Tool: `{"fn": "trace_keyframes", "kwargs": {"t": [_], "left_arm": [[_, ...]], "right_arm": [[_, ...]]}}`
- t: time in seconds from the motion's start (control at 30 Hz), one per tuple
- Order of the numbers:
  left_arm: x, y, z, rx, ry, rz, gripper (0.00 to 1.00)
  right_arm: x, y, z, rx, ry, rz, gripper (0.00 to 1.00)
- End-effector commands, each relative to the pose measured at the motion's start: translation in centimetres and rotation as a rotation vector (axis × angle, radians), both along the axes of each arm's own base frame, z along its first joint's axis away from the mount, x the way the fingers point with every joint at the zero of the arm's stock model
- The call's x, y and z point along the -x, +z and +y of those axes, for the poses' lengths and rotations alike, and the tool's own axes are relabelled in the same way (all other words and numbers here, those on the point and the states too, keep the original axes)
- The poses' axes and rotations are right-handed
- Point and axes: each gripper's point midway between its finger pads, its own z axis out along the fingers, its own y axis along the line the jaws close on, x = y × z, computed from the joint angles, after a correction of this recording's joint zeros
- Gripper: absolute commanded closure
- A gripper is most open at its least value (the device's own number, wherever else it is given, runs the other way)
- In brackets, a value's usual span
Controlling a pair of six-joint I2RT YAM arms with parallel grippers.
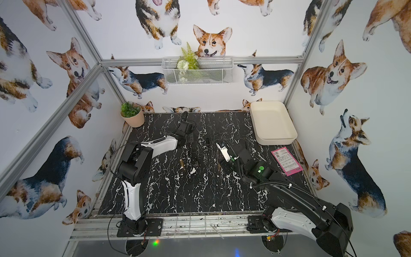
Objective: Open the lipstick cap
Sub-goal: Place the lipstick at the center of the board.
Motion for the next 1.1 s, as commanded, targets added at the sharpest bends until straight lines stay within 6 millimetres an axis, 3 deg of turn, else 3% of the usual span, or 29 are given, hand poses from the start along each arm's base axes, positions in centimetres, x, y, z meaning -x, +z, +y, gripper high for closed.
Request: {"fn": "trace_keyframes", "kwargs": {"t": [0.0, 0.27, 0.83, 1.07], "left_arm": [[0.2, 0.3, 0.3, -0.007, 0.015, -0.003, 0.89], [0.4, 0.4, 0.0, -0.008, 0.013, -0.004, 0.79], [0.8, 0.6, 0.1, -0.024, 0.019, -0.014, 0.68], [0.7, 1.4, -0.1, -0.020, 0.017, -0.023, 0.53]], "right_arm": [[-0.2, 0.3, 0.1, -0.005, 0.001, -0.016, 0.42], [-0.2, 0.3, 0.1, -0.004, 0.002, -0.015, 0.42], [-0.4, 0.3, 0.0, 0.001, -0.014, -0.013, 0.42], [-0.3, 0.3, 0.0, 0.000, -0.012, -0.012, 0.42]]}}
